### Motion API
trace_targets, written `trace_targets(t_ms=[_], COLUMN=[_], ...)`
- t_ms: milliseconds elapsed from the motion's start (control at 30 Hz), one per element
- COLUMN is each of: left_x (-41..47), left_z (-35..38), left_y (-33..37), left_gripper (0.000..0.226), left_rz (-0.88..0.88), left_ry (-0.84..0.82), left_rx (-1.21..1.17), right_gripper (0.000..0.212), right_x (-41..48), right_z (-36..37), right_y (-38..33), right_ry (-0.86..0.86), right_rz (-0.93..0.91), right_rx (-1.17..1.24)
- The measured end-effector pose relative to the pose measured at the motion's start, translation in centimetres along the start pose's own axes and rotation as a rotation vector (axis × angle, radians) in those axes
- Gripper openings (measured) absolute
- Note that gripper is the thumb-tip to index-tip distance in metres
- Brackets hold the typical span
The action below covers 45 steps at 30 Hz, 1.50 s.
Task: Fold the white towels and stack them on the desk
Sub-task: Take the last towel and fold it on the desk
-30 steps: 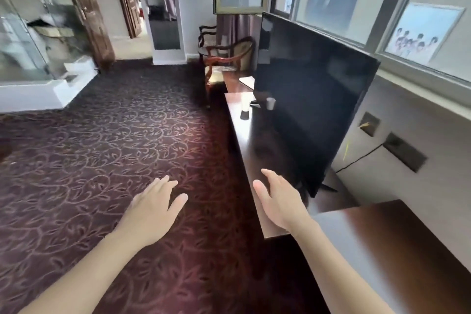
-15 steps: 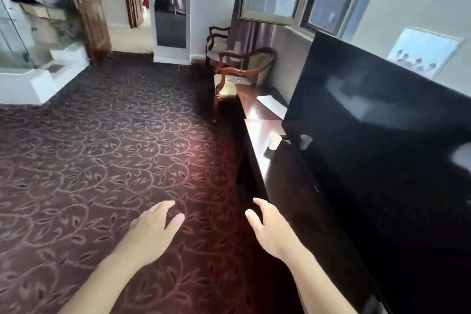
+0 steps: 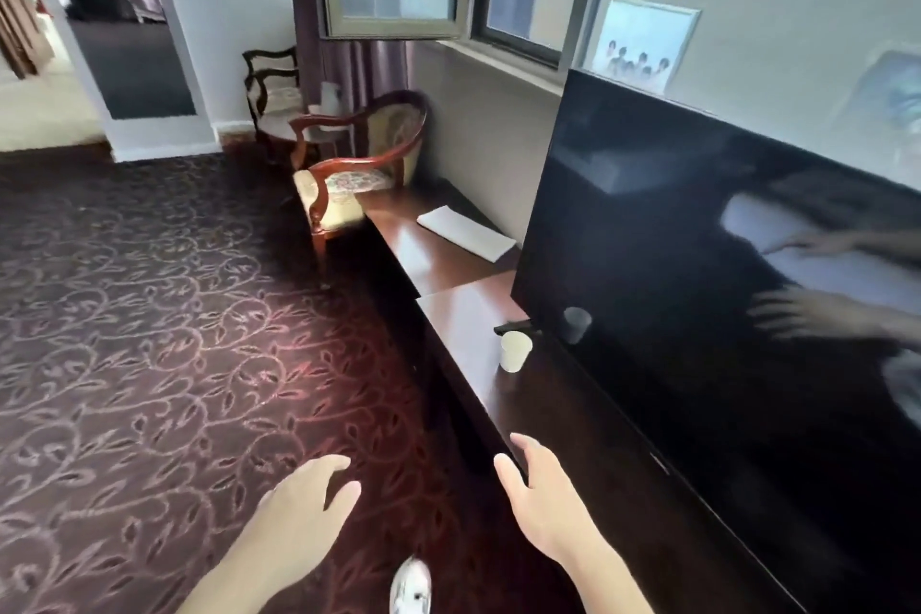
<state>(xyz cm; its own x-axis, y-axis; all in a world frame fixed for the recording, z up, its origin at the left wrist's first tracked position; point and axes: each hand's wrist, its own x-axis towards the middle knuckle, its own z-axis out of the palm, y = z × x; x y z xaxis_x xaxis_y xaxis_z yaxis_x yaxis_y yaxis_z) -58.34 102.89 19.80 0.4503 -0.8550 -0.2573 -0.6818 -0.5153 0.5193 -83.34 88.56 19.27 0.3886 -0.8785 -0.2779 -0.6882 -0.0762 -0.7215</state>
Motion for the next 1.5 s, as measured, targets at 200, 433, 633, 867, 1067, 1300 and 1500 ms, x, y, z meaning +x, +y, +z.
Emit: trace_targets(t_ms=[200,433,633,867,1067,1300,1500], left_x=[15.8,31.3,47.9,65.3,77.4,92.4,105.9], left_z=[-3.1,-10.8,-16.6,-21.0,-21.9,-15.3,-7.7], left_y=[-1.8,-3.3,-4.5,-2.0,3.4,7.2,7.2], left_gripper=[0.043,0.048,0.051,0.055,0.056,0.059,0.064], left_rz=[-0.019,0.003,0.125,0.338,0.500,0.580,0.626], left_ry=[-0.044,-0.007,-0.014,-0.154,-0.290,-0.509,-0.640], left_rx=[0.063,0.097,0.130,0.226,0.354,0.587,0.837], right_gripper=[0.060,0.056,0.055,0.054,0.056,0.054,0.052], right_x=[16.0,31.4,44.8,54.4,62.8,77.3,90.5], right_z=[2.3,3.4,5.6,6.8,5.6,4.3,4.6], right_y=[-4.7,-15.2,-22.1,-26.5,-27.0,-19.0,-11.1], right_ry=[-0.054,-0.135,-0.074,0.060,0.133,0.101,-0.028], right_rz=[0.044,-0.008,0.041,0.200,0.315,0.473,0.617], right_rx=[-0.018,-0.116,-0.147,-0.129,-0.074,-0.100,-0.230])
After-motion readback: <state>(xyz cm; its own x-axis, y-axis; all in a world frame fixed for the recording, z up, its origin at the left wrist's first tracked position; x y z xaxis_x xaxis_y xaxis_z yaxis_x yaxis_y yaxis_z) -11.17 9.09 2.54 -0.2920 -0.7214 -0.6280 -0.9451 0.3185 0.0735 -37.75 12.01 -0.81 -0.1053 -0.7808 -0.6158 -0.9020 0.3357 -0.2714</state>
